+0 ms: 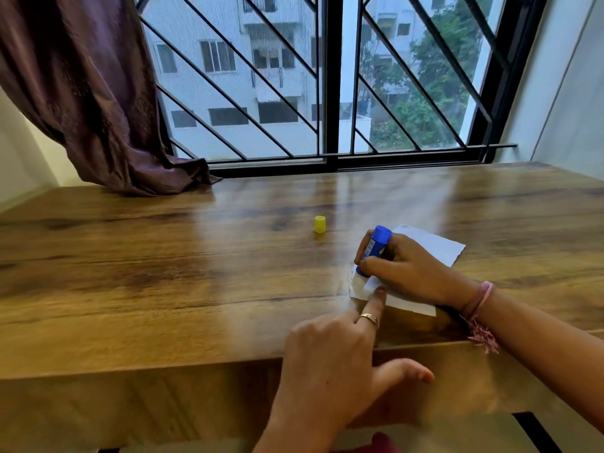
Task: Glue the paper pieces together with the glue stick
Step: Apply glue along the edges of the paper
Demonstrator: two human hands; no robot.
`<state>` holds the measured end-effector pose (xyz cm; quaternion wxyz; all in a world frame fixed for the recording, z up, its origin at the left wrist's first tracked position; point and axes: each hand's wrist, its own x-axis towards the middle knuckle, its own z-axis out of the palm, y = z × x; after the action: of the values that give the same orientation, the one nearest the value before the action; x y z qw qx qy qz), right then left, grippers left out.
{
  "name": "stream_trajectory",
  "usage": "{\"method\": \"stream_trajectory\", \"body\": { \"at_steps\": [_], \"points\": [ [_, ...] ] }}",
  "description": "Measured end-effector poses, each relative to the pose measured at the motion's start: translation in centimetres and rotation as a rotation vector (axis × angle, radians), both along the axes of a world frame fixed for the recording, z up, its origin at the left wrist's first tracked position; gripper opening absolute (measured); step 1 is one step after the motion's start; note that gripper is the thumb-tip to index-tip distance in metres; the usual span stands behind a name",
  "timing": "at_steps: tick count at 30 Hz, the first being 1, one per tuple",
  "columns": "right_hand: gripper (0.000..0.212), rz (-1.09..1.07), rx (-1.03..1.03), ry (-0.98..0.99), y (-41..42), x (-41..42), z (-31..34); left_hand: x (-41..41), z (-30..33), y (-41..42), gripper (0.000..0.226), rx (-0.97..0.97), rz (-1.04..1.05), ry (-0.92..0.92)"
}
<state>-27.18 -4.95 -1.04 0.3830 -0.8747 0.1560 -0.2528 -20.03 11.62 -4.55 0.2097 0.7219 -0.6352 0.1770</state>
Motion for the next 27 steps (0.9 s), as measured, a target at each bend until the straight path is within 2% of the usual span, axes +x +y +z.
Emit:
{"method": "stream_trajectory", "body": {
  "at_steps": [3, 5, 8, 13, 21, 23, 27],
  "points": [
    [0.023, 0.0, 0.224, -0.078, -0.1, -0.1, 0.3, -0.4, 0.7, 0.1, 0.085, -0.025, 0.036, -0.009],
    [0.02, -0.024, 0.387, -0.159, -0.4, -0.1, 0.5, -0.5, 0.7, 0.1, 0.081, -0.016, 0.051, -0.005],
    [0.016, -0.036, 0.485, -0.187, -0.4, -0.2, 0.9, -0.6, 0.7, -0.2, 0.082, 0.015, 0.079, 0.008],
    [0.013, -0.051, 0.459, -0.087, -0.3, 0.0, 0.8, -0.7, 1.2, 0.3, 0.071, 0.067, 0.03, 0.026],
    [0.012, -0.034, 0.276, 0.02, -0.2, -0.1, 0.7, -0.7, 1.7, 0.0, 0.099, 0.153, 0.029, 0.034],
    [0.007, -0.015, 0.282, 0.008, -0.2, -0.3, 0.8, -0.9, 1.6, -0.1, 0.101, 0.189, 0.05, 0.056],
    [0.011, -0.058, 0.239, -0.077, -0.4, -0.3, 1.1, -1.1, 1.9, -0.1, 0.1, 0.214, 0.078, 0.052]
  ]
}}
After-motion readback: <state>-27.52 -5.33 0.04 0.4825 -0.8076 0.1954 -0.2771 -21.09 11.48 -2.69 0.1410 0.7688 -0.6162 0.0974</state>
